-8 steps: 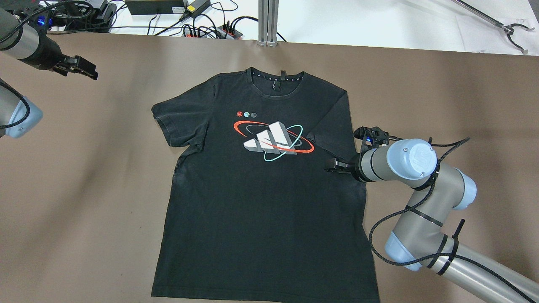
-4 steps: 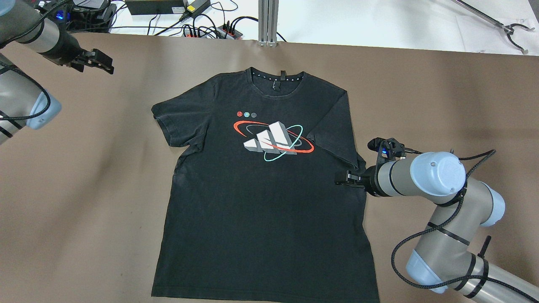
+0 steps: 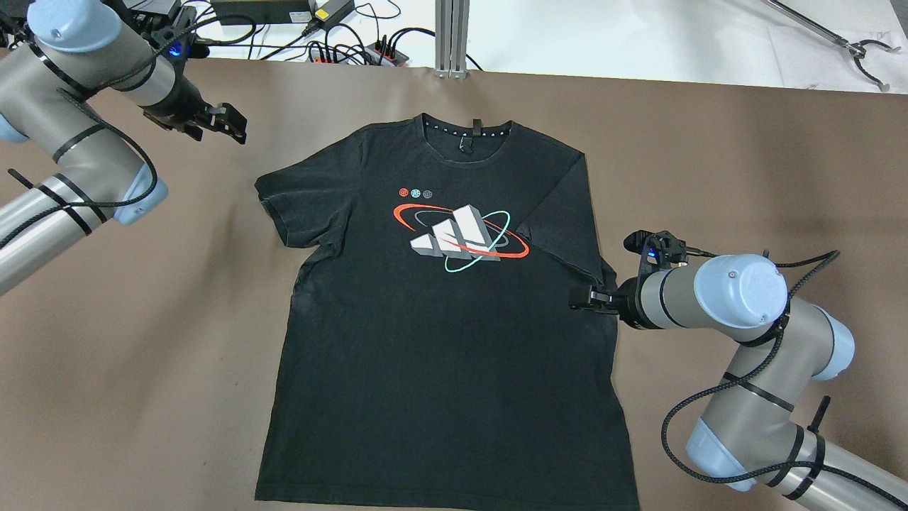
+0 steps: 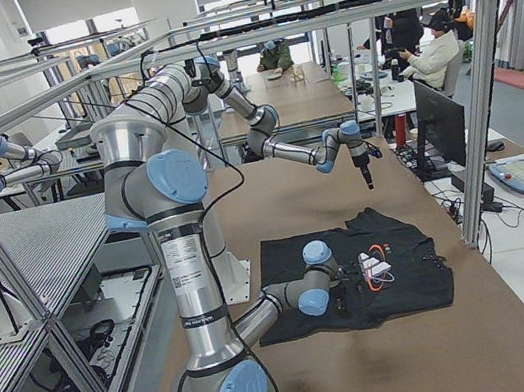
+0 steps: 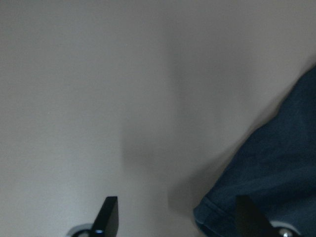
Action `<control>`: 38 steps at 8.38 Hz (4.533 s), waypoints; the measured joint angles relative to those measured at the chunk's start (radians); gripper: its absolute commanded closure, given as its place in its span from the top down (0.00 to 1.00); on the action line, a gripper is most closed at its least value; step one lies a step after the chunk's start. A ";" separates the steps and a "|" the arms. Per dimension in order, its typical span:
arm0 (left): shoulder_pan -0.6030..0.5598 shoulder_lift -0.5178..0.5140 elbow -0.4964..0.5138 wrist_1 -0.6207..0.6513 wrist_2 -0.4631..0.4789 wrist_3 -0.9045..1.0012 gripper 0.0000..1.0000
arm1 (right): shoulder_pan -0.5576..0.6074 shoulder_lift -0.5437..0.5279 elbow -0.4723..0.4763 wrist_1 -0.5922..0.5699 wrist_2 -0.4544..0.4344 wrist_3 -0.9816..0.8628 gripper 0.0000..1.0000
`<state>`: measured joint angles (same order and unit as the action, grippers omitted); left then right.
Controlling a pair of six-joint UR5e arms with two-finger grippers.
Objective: Fold clothes
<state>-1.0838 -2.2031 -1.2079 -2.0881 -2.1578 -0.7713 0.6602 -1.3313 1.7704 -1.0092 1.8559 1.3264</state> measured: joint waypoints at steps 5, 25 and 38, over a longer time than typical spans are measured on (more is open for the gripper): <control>0.085 -0.012 0.113 -0.135 0.001 -0.017 0.68 | 0.002 0.014 -0.041 0.001 -0.021 -0.001 0.94; 0.257 -0.085 -0.068 -0.127 0.107 -0.358 0.00 | -0.008 0.015 -0.093 0.014 -0.058 -0.001 0.94; 0.354 -0.279 0.162 -0.140 0.293 -0.457 0.94 | -0.020 0.018 -0.115 0.017 -0.090 0.002 0.94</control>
<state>-0.7299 -2.4823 -1.0460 -2.2280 -1.8649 -1.2287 0.6400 -1.3135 1.6549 -0.9925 1.7658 1.3282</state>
